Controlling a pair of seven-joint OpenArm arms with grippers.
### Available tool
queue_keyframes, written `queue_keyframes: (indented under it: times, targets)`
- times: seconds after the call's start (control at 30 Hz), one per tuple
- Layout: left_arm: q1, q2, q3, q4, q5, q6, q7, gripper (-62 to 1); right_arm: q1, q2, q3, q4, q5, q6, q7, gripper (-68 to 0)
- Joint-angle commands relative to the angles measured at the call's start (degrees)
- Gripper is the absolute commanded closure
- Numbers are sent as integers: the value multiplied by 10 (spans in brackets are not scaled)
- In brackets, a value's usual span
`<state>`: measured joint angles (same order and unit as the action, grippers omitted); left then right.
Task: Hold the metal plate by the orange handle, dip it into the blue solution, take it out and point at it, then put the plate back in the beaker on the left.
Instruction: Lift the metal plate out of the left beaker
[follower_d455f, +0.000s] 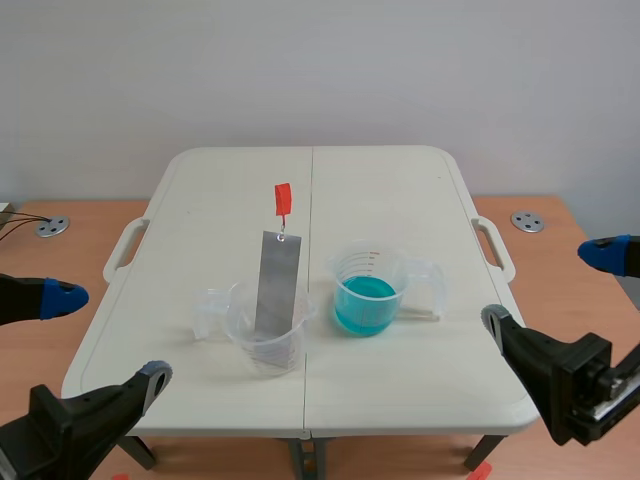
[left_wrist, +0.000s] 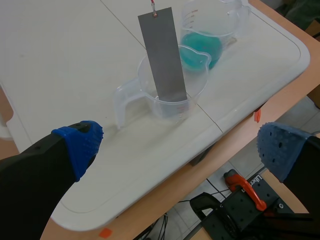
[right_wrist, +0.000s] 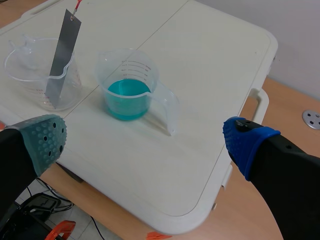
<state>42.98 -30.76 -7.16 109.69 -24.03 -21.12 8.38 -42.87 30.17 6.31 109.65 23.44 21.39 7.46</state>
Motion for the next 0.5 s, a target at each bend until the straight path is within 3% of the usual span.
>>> queue_keyframes:
  times: [0.0,0.43,0.47]
  targets:
    - [-3,4,2,5,-4,0,-8,-623,0,4,6,9,6,-3,9,-655]
    - [-3,12,2,-23,-1,4,-8,-623,4,4,6,9,5,-1,15,-655]
    - [-3,12,2,-26,2,4,-9,-593,7,4,5,9,6,3,15,-655]
